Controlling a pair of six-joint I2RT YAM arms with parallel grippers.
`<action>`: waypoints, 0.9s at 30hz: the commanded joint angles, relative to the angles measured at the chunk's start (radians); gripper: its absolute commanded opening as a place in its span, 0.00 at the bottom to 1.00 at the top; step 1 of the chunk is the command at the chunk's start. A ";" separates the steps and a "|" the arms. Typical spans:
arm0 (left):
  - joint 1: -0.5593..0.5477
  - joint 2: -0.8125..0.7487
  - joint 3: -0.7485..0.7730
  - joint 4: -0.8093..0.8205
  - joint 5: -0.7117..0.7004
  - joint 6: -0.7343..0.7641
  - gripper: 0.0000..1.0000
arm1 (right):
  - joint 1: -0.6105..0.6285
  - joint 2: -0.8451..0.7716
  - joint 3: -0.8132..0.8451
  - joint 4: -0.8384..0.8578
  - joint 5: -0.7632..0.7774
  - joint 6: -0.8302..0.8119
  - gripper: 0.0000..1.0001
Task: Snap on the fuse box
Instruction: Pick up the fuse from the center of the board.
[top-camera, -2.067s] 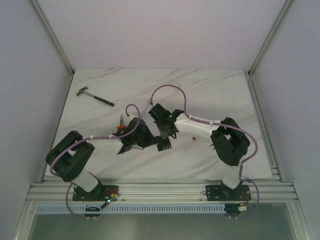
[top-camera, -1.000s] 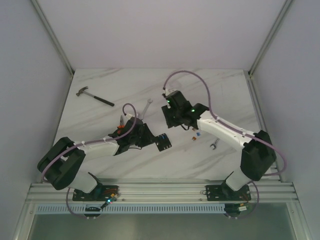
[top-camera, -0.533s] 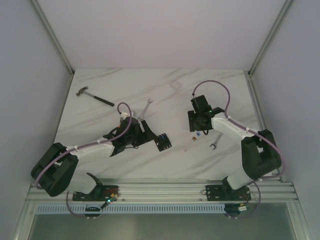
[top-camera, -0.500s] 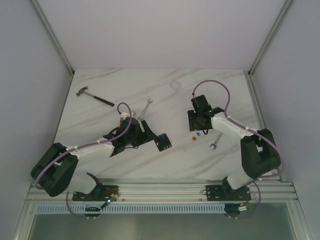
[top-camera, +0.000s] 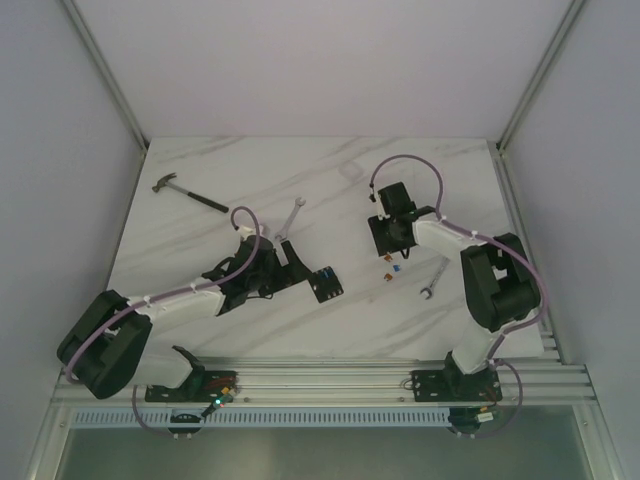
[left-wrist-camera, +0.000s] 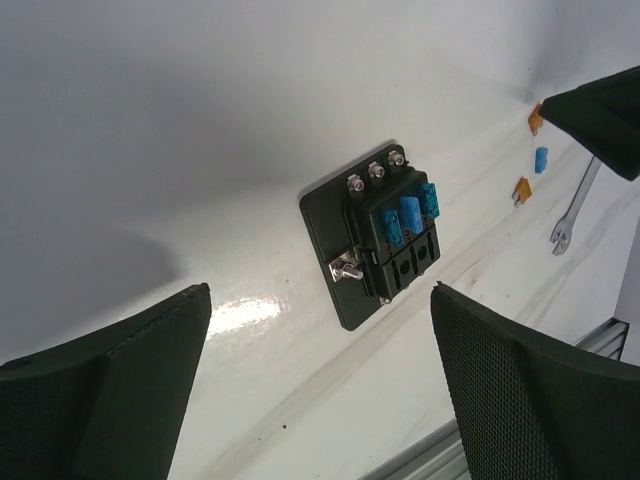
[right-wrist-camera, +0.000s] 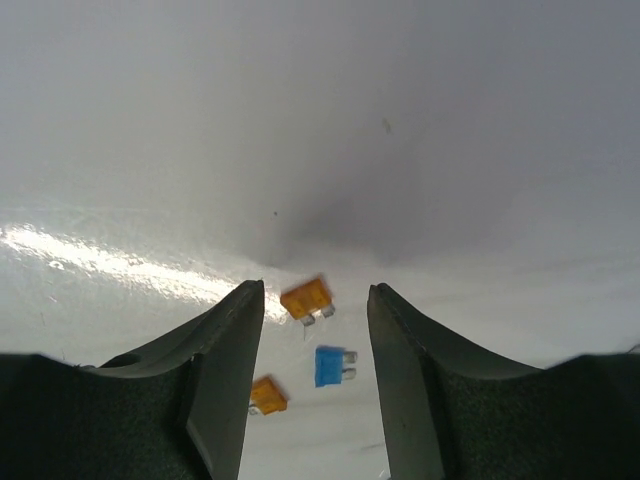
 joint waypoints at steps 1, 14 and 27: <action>0.012 -0.021 -0.018 -0.018 -0.014 0.020 1.00 | -0.006 0.034 0.053 0.013 -0.060 -0.089 0.53; 0.018 -0.038 -0.030 -0.022 -0.013 0.020 1.00 | -0.003 0.074 0.078 -0.106 -0.120 -0.095 0.48; 0.020 -0.035 -0.030 -0.022 -0.010 0.018 1.00 | 0.018 0.097 0.117 -0.144 -0.033 -0.021 0.45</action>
